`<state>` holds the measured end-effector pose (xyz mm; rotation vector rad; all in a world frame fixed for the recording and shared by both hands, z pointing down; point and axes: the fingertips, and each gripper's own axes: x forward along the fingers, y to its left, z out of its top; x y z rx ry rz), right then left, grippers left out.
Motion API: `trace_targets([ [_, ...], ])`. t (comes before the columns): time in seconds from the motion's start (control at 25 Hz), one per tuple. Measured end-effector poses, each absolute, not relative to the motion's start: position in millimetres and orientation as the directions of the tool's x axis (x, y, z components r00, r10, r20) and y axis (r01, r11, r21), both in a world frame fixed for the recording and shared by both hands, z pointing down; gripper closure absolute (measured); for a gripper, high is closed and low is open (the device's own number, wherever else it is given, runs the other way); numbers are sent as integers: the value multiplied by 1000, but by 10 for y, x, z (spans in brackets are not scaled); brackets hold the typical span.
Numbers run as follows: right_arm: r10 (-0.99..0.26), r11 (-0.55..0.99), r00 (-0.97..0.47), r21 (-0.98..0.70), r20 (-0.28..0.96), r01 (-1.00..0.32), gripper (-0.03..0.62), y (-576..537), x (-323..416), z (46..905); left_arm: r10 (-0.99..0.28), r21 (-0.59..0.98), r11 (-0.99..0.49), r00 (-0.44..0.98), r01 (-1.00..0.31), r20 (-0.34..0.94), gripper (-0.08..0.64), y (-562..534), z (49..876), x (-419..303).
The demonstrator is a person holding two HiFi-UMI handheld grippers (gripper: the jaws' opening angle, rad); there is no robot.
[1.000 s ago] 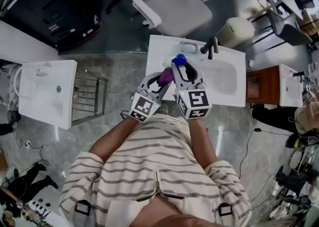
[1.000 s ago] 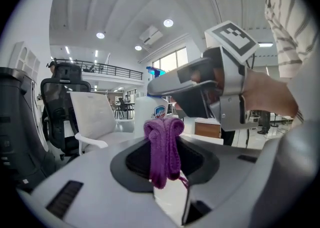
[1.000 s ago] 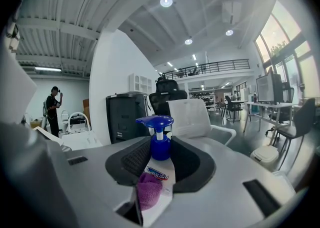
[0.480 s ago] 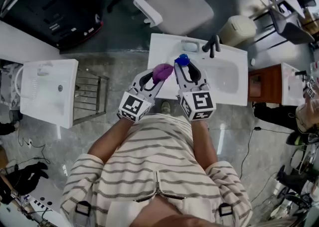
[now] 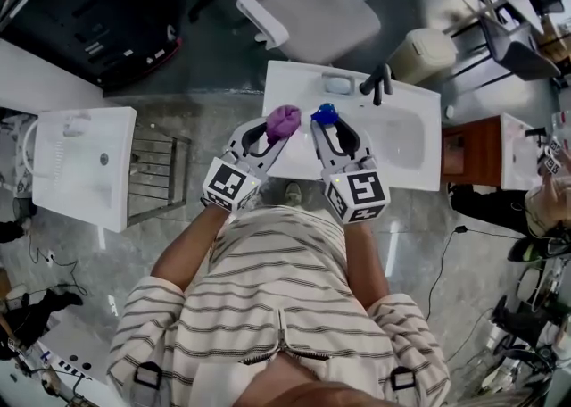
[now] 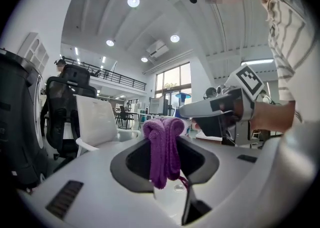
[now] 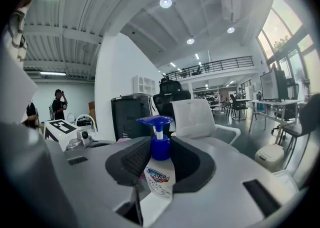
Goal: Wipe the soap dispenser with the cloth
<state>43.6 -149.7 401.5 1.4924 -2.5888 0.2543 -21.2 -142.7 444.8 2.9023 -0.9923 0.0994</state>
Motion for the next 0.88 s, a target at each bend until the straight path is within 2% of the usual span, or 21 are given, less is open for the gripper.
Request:
trace_targets([
  [0.4,-793,577,-582,-81,180,-812,460,-1399,366,3924,-433,-2,-901,900,-434,53,440,-1461,4399,-110],
  [0.88,-714,685,-689,-83,125,-724,460,-1317,224,3816,-195,39,-980,981,-196,20,446,-1541,4353,-35],
])
